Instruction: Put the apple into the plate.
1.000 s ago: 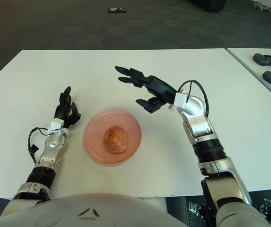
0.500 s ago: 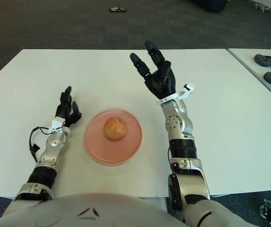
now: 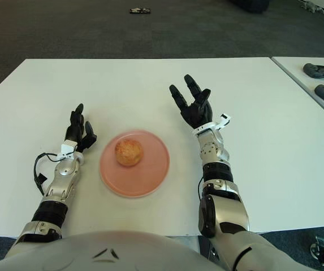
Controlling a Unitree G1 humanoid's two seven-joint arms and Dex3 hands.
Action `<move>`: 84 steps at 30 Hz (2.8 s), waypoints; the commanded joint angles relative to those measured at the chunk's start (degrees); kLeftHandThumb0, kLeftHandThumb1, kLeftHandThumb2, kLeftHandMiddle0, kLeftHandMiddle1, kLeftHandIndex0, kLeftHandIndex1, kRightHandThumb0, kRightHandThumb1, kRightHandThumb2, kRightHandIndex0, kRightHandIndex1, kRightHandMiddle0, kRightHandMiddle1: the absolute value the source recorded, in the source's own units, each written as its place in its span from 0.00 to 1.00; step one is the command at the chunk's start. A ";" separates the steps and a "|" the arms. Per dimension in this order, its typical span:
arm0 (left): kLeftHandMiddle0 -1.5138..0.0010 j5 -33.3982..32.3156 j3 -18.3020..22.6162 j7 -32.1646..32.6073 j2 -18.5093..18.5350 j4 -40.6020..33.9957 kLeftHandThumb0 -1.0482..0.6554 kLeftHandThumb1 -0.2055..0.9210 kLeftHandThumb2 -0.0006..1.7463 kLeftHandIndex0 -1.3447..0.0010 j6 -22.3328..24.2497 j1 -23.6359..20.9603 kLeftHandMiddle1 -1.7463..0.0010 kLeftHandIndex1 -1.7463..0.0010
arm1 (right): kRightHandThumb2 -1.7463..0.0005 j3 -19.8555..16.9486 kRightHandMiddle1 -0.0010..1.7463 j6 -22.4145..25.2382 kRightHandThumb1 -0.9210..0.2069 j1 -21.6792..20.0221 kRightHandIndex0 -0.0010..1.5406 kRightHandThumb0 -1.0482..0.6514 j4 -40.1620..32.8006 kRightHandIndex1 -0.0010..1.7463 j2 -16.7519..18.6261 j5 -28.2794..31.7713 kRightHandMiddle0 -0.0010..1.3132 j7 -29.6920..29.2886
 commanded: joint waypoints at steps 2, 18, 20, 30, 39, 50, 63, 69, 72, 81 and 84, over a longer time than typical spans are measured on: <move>0.92 0.20 -0.17 -0.31 -0.16 0.95 0.14 1.00 0.57 1.00 1.68 1.56 1.00 0.80 | 0.45 -1.60 0.12 -2.07 0.00 -0.99 0.05 0.08 2.49 0.00 0.49 -1.24 0.00 0.81; 0.91 0.07 -0.18 -0.44 -0.17 0.93 0.13 1.00 0.56 1.00 0.74 1.87 1.00 0.79 | 0.43 -8.14 0.12 -3.45 0.00 1.60 0.03 0.09 6.20 0.01 -0.11 0.11 0.00 1.23; 0.92 0.12 -0.13 -0.29 -0.19 0.80 0.13 1.00 0.56 1.00 0.84 1.93 1.00 0.79 | 0.43 -9.10 0.13 -4.54 0.00 2.47 0.04 0.09 6.69 0.01 -0.19 -0.08 0.00 1.21; 0.91 0.03 0.08 -0.61 0.18 0.84 0.13 1.00 0.56 1.00 1.18 2.16 1.00 0.80 | 0.45 -10.26 0.16 -10.39 0.00 7.85 0.06 0.09 4.19 0.01 2.22 -2.10 0.00 0.12; 0.91 -0.29 0.13 -1.19 0.47 1.30 0.13 1.00 0.56 1.00 0.27 2.18 0.99 0.79 | 0.46 -8.77 0.22 -17.82 0.00 12.76 0.08 0.09 -0.14 0.01 4.37 -8.05 0.00 -6.07; 0.91 -0.49 0.38 -1.33 0.38 1.44 0.13 1.00 0.56 1.00 0.77 2.05 1.00 0.79 | 0.45 -4.18 0.36 -34.21 0.00 16.61 0.15 0.07 2.10 0.03 2.64 -25.43 0.00 -18.26; 0.91 -0.60 0.17 -1.39 0.34 2.05 0.13 1.00 0.56 1.00 0.06 1.70 1.00 0.79 | 0.46 1.62 0.23 -44.16 0.00 18.65 0.10 0.14 5.05 0.00 -1.31 -43.09 0.00 -33.54; 0.91 -0.16 0.07 -0.77 0.09 1.87 0.13 1.00 0.57 1.00 0.15 1.69 1.00 0.79 | 0.46 4.25 0.20 -46.09 0.00 19.16 0.10 0.15 5.39 0.00 -2.99 -49.02 0.00 -40.09; 0.91 -0.13 0.10 -0.75 0.14 1.86 0.13 1.00 0.57 1.00 0.39 1.64 1.00 0.78 | 0.46 5.55 0.18 -46.02 0.00 19.93 0.09 0.15 4.34 0.00 -3.78 -51.26 0.00 -42.48; 0.91 -0.47 0.16 -1.33 0.39 1.93 0.13 1.00 0.56 1.00 0.46 1.63 1.00 0.79 | 0.44 8.77 0.16 -41.87 0.00 21.63 0.08 0.16 1.20 0.00 -5.52 -54.03 0.00 -45.16; 0.91 -0.58 0.14 -1.51 0.41 1.89 0.13 1.00 0.56 1.00 0.39 1.66 1.00 0.79 | 0.44 9.44 0.16 -41.20 0.00 22.09 0.08 0.16 0.47 0.00 -5.77 -53.67 0.00 -45.20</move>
